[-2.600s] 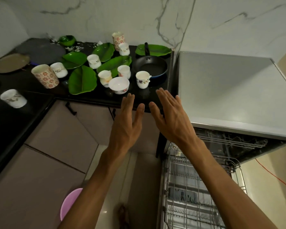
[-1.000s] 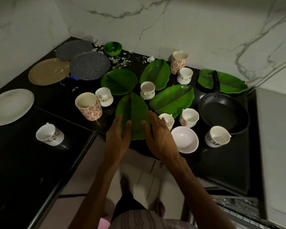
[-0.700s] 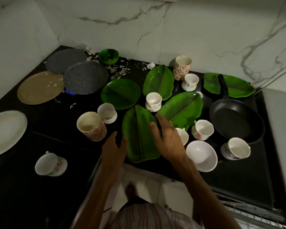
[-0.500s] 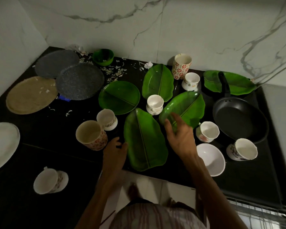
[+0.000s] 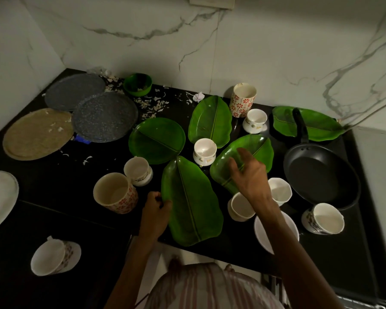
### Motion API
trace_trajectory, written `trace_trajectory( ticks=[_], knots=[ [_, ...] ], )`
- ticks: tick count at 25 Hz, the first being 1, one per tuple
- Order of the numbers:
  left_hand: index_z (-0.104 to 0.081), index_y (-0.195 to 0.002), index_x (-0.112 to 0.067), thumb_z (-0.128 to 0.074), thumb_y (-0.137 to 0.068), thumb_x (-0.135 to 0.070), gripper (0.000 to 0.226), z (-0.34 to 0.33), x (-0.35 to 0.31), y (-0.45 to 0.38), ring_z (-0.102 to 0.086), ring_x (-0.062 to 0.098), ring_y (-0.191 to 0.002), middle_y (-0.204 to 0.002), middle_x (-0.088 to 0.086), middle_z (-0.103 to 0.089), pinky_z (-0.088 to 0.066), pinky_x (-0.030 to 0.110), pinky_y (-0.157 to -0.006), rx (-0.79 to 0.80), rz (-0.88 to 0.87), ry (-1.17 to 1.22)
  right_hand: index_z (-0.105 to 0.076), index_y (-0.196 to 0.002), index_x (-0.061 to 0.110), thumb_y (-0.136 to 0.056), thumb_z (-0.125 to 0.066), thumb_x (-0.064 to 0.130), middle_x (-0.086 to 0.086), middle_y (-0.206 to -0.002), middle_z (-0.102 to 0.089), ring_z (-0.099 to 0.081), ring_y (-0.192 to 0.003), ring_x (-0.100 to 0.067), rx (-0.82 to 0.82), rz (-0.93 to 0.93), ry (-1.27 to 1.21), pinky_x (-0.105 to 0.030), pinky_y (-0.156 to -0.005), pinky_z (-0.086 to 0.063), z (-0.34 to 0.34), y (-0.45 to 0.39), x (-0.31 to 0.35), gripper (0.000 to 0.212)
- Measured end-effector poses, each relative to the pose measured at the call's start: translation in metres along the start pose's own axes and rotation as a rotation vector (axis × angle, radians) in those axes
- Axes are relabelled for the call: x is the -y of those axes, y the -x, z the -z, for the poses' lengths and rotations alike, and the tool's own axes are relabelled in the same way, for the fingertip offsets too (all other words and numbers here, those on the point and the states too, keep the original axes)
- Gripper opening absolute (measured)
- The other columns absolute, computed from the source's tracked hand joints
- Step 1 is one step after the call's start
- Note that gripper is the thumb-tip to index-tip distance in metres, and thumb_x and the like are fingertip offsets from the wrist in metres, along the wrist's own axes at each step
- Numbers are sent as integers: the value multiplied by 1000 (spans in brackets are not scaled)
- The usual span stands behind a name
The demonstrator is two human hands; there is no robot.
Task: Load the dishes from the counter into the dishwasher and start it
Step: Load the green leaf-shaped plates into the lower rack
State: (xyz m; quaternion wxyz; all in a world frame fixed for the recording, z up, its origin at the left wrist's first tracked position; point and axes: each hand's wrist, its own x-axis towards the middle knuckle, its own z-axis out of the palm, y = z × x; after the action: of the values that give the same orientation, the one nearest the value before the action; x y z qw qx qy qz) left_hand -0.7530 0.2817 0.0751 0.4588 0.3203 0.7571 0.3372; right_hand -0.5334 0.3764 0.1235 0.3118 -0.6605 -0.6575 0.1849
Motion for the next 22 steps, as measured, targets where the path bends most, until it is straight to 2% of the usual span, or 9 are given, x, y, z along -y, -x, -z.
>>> trace_trajectory(
  ticks=[2, 5, 9, 11, 13, 17, 22],
  knots=[
    [-46, -113, -10, -56, -96, -14, 20, 4, -3, 10, -60, 17, -65, -81, 9, -62, -46, 25, -51, 12, -55, 20, -57, -128, 1, -94, -62, 25, -25, -107, -69, -67, -97, -39, -26, -53, 59, -39, -80, -51, 14, -16, -12, 42],
    [-46, -110, -18, -53, -99, -17, 13, 16, -5, 30, -63, 34, -71, -85, 17, -63, -48, 34, -55, -12, -138, 71, -58, -119, -2, -93, -62, 22, -25, -108, -68, -64, -101, -42, -9, -169, 131, -44, -83, -51, 34, -49, -46, 36],
    [-49, -119, -32, -49, -100, -25, 20, 29, -13, 47, -70, 22, -81, -91, 1, -71, -58, 41, -68, -67, -187, 157, -56, -110, -7, -91, -62, 25, -29, -112, -61, -58, -108, -45, 159, -318, 314, -42, -82, -45, 42, -85, -81, 38],
    [-50, -118, -37, -49, -100, -28, 21, 30, -18, 47, -70, 23, -85, -96, 1, -71, -58, 47, -74, -78, -207, 175, -56, -109, -10, -91, -64, 24, -31, -113, -61, -57, -108, -44, 227, -367, 340, -43, -83, -47, 40, -92, -86, 40],
    [-52, -115, -40, -50, -100, -27, 20, 28, -25, 44, -69, 23, -91, -101, 2, -70, -57, 47, -78, -91, -221, 185, -57, -108, -10, -90, -64, 23, -30, -112, -61, -59, -107, -43, 266, -390, 338, -43, -82, -48, 36, -97, -91, 39],
    [-53, -102, -47, -51, -100, -24, 23, 21, -38, 42, -69, 21, -89, -97, 0, -69, -57, 42, -75, -107, -225, 210, -59, -102, -9, -89, -66, 25, -29, -105, -64, -62, -101, -42, 283, -409, 336, -43, -78, -49, 33, -101, -96, 37],
    [-55, -101, -46, -52, -100, -22, 24, 15, -42, 41, -67, 25, -82, -90, 0, -69, -56, 45, -72, -111, -229, 240, -61, -103, -4, -89, -64, 21, -24, -104, -67, -65, -99, -40, 362, -401, 395, -44, -81, -52, 29, -98, -95, 29]
  ],
)
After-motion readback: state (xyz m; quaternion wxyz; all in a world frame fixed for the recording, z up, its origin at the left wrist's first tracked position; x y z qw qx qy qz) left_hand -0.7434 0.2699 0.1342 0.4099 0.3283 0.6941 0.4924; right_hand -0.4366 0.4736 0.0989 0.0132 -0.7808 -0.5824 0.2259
